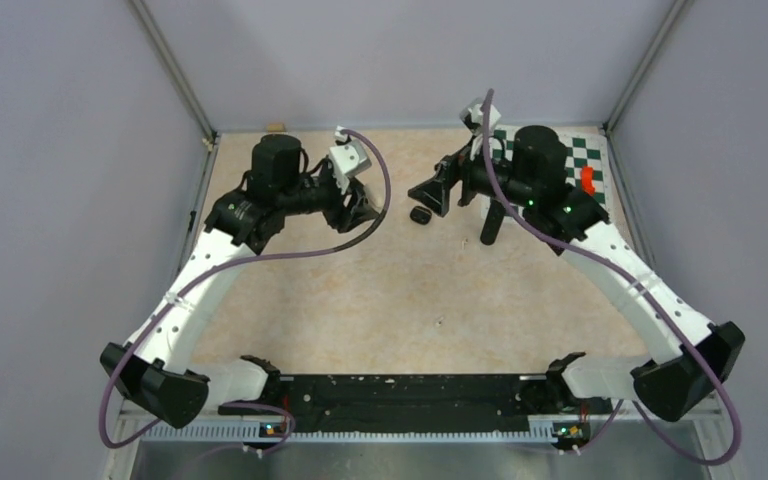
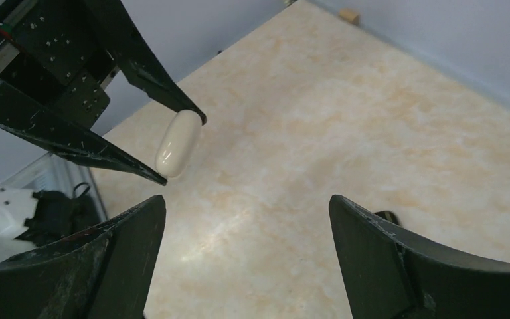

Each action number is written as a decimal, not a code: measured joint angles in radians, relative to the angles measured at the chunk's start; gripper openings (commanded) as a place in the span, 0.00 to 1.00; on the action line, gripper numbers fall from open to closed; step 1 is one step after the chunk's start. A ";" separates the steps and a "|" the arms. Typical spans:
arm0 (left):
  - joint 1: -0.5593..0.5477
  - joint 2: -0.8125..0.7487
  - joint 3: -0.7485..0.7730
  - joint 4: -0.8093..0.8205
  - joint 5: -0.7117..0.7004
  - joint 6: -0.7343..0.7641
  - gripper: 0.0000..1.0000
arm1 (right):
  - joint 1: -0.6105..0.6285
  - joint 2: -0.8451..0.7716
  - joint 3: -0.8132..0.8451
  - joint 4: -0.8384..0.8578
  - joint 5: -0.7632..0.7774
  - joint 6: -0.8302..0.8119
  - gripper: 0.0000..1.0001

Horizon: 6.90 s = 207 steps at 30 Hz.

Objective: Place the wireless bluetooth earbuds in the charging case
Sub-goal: Pass from the left arm to the right, then pass from the right arm to the left, then open the charging case to the charging case, then adjust the right earbud at the center of the board.

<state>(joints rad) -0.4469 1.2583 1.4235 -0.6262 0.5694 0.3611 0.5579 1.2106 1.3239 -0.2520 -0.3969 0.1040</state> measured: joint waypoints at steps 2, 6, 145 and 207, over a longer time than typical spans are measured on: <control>-0.003 -0.020 -0.047 0.022 0.030 -0.004 0.47 | 0.000 0.046 0.000 0.001 -0.070 0.058 0.84; -0.006 -0.038 -0.121 0.044 0.052 -0.012 0.47 | 0.000 0.111 -0.023 0.052 -0.213 0.177 0.75; 0.060 -0.003 -0.361 0.438 0.754 -0.514 0.42 | 0.061 0.028 -0.316 0.334 -0.549 0.081 0.20; 0.307 -0.059 -0.204 0.069 0.696 -0.117 0.00 | -0.020 0.008 -0.090 -0.076 -0.024 -0.300 0.64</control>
<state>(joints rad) -0.1402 1.1992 1.2198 -0.5575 1.2652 0.2436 0.5381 1.2182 1.2343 -0.3275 -0.4213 -0.1963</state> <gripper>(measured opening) 0.330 0.664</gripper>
